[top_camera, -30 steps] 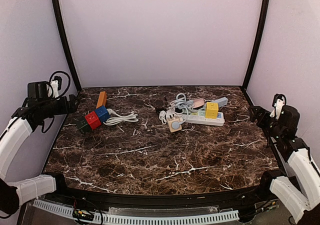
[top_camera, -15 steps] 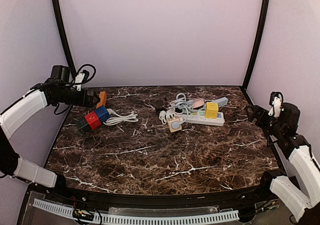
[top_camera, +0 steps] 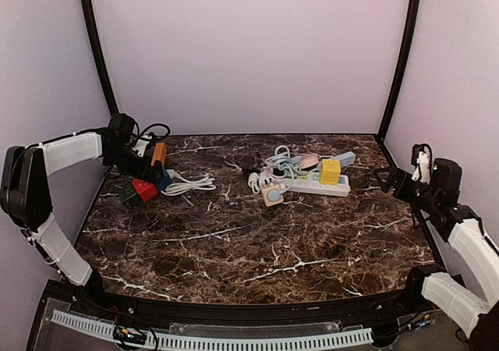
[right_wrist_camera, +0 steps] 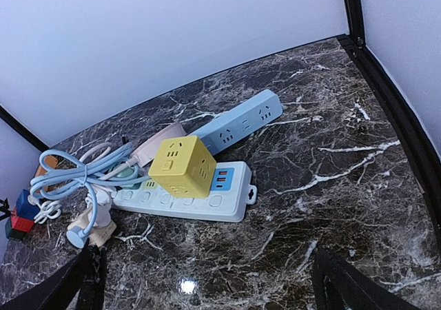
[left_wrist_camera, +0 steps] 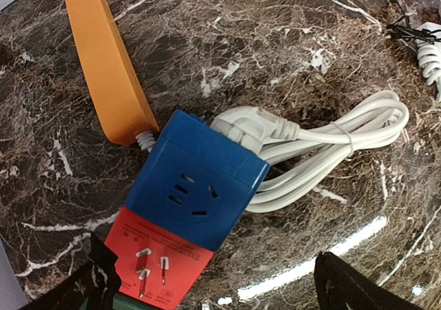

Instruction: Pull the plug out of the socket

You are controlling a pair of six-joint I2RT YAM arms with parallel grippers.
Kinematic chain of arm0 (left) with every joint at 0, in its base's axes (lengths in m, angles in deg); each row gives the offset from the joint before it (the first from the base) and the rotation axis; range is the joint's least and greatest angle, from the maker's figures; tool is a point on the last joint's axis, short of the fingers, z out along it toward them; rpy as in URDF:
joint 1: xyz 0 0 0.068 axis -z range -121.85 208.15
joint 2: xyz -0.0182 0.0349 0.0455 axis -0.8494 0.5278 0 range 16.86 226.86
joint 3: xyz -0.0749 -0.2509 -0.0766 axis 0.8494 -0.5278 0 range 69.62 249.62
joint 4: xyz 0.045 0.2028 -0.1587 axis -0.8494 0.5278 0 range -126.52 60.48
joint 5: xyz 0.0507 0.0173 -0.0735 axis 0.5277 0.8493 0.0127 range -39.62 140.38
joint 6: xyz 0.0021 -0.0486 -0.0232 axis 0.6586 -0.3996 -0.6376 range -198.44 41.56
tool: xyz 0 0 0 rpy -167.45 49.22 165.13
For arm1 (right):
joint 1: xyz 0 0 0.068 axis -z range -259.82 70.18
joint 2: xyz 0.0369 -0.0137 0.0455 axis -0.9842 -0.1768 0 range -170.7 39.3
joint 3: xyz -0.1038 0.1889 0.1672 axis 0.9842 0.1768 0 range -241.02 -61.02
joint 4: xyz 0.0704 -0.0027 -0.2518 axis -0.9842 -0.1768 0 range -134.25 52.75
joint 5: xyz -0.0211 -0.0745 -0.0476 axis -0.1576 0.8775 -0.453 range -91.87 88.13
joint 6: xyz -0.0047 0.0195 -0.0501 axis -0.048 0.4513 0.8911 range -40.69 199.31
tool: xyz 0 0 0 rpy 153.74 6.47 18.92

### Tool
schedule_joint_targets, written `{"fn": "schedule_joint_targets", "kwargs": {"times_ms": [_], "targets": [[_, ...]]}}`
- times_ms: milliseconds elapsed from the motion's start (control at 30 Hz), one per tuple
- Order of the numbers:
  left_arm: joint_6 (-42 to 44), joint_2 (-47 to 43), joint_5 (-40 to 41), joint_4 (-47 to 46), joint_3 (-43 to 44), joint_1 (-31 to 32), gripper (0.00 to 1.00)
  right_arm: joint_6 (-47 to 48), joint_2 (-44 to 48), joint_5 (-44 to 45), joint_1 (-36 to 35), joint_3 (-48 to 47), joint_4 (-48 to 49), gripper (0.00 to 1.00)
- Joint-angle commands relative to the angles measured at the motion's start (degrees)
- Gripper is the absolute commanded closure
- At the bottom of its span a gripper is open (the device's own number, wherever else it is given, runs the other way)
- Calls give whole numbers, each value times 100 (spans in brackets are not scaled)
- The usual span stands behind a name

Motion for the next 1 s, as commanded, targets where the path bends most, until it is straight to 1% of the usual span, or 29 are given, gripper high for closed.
{"fn": "schedule_joint_targets", "kwargs": {"times_ms": [0, 100, 200, 333, 633, 833, 967], "targets": [[189, -152, 450, -8, -100, 10, 1, 33, 49, -157, -63, -153, 252, 1], [240, -275, 673, -320, -310, -48, 1, 41, 72, -164, -78, -140, 256, 1], [183, -114, 568, -287, -277, -273, 1, 57, 60, -188, -83, -132, 261, 1], [130, 149, 319, -91, -140, -352, 1, 77, 70, -211, -101, -136, 251, 1], [178, 473, 341, -86, -96, -383, 1, 77, 174, -227, -127, -79, 235, 1], [-2, 596, 440, 13, -61, -358, 1, 103, 194, -247, -136, -83, 179, 1], [-64, 544, 289, 86, -72, -144, 1, 112, 290, -195, -136, -91, 111, 1]]}}
